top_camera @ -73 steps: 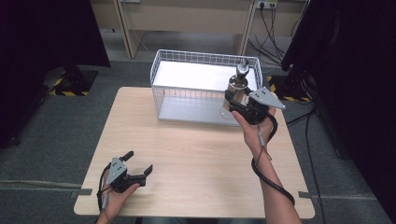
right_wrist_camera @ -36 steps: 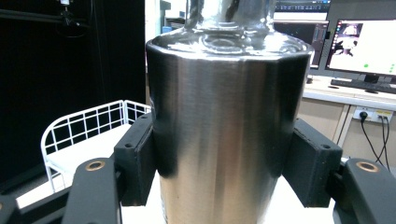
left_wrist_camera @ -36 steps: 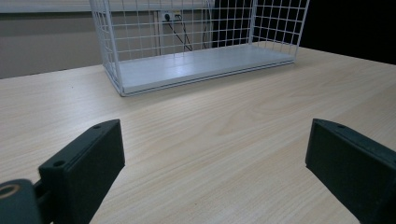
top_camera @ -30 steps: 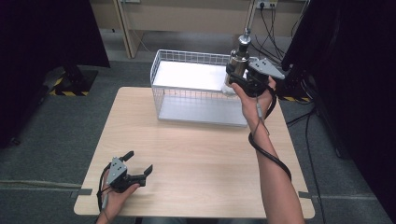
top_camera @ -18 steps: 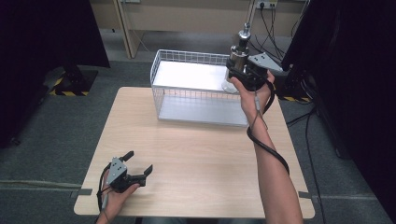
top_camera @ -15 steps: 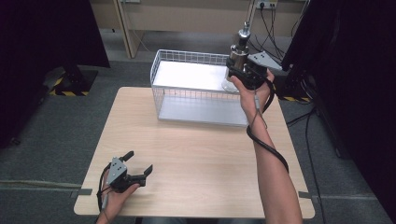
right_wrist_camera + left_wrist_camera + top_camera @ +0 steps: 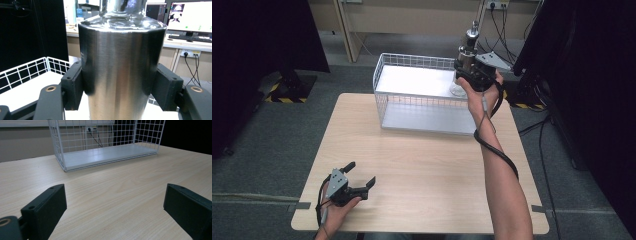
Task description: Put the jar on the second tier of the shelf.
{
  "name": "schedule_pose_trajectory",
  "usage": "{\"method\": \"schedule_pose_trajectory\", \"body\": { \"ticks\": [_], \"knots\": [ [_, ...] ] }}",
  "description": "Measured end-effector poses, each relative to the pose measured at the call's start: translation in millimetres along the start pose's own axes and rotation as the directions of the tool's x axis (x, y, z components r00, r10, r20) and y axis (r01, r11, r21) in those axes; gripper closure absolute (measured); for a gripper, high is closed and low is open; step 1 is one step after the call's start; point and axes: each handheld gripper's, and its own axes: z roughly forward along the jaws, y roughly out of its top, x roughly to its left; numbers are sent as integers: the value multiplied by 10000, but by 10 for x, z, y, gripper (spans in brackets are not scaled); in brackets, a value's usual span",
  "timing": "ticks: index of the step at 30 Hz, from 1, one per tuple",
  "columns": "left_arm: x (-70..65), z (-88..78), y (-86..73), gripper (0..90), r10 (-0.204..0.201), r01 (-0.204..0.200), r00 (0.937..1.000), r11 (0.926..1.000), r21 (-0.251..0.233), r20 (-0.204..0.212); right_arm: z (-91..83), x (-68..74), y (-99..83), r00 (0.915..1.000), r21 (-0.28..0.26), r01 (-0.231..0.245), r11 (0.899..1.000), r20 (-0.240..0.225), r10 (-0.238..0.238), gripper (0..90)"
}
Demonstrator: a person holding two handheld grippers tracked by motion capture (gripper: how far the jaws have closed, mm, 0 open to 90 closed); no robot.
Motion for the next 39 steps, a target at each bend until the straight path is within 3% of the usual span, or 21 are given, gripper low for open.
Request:
{"method": "schedule_pose_trajectory", "body": {
  "ticks": [8, 39],
  "knots": [
    [0, 0, 0, 43, 5, -5, 10000, 10000, 0, 16, 69, -38, -24, 9998, 55, -195, 9998, 102, 195, 351],
    [-1, 1, 1, 44, 61, -61, 10000, 10000, 14, 77, 343, -117, 0, 9988, 410, -199, 9990, 444, 180, 351]
  ]
}}
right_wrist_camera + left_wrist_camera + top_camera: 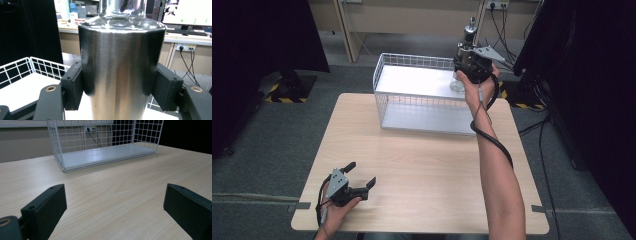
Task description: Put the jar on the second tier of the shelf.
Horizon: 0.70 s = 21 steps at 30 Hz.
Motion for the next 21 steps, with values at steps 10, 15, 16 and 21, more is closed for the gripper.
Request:
{"method": "schedule_pose_trajectory", "body": {
  "ticks": [10, 15, 16, 21],
  "knots": [
    [-3, -1, 0, 44, 27, -27, 10000, 10000, 0, 5, 74, -25, -17, 9998, 100, -112, 9999, 187, 110, 351],
    [-5, -1, -1, 44, 35, -35, 10000, 10000, -6, 8, 84, -38, -35, 9996, 113, -178, 9998, 239, 175, 350],
    [-5, 0, 0, 44, 44, -44, 10000, 10000, 4, 8, 80, -35, -41, 9995, 68, -195, 9998, 251, 193, 350],
    [-3, -1, -1, 44, 26, -26, 10000, 10000, -8, 0, 84, -27, -42, 9995, 66, -166, 9998, 277, 164, 349]
  ]
}}
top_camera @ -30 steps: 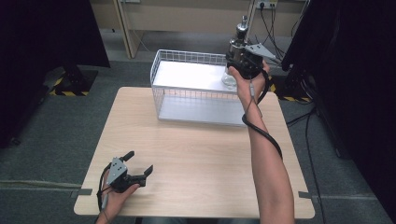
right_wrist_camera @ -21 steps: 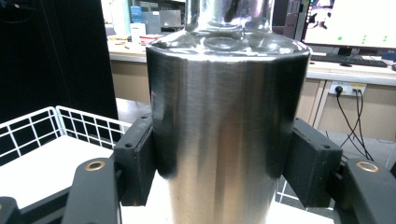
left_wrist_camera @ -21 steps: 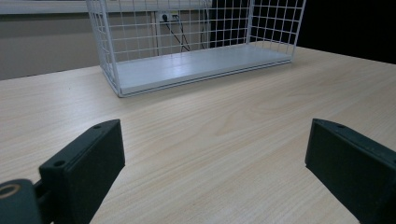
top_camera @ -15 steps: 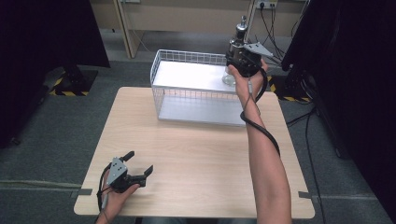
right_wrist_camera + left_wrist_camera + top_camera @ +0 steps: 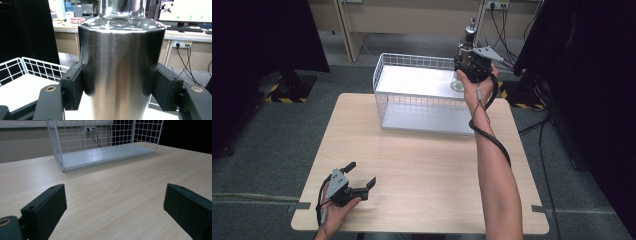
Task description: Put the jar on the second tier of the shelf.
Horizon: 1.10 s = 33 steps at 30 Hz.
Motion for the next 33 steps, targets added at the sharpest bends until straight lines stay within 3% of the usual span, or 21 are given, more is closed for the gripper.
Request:
{"method": "schedule_pose_trajectory", "body": {
  "ticks": [3, 16, 33],
  "knots": [
    [-3, 0, 0, 44, 31, -31, 10000, 10000, 6, 7, 1, 3, -10, 10000, -85, -45, 10000, 13, 46, 343],
    [-6, 3, 1, 43, 48, -48, 10000, 10000, 31, -6, -126, 37, 66, 9983, 74, -462, 9989, -362, 465, 82],
    [-9, 5, 2, 42, 58, -58, 10000, 10000, 58, -37, -354, -23, -38, 9969, 27, -509, 9987, -597, 510, 60]
  ]
}}
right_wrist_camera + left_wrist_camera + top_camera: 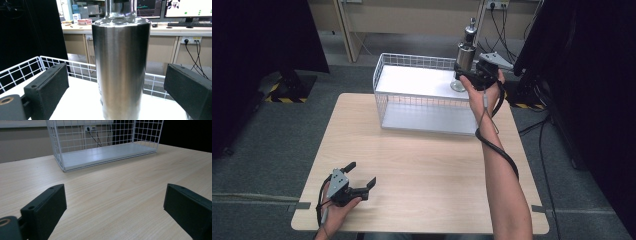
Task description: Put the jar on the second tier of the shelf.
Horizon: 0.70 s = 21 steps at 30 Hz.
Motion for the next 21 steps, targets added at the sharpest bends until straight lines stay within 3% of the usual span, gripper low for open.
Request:
{"method": "schedule_pose_trajectory", "body": {
  "ticks": [21],
  "knots": [
    [-8, 6, 2, 41, 50, -50, 10000, 10000, 31, -29, -265, -17, -242, 9991, 148, 120, 9998, -415, -114, 51]
  ]
}}
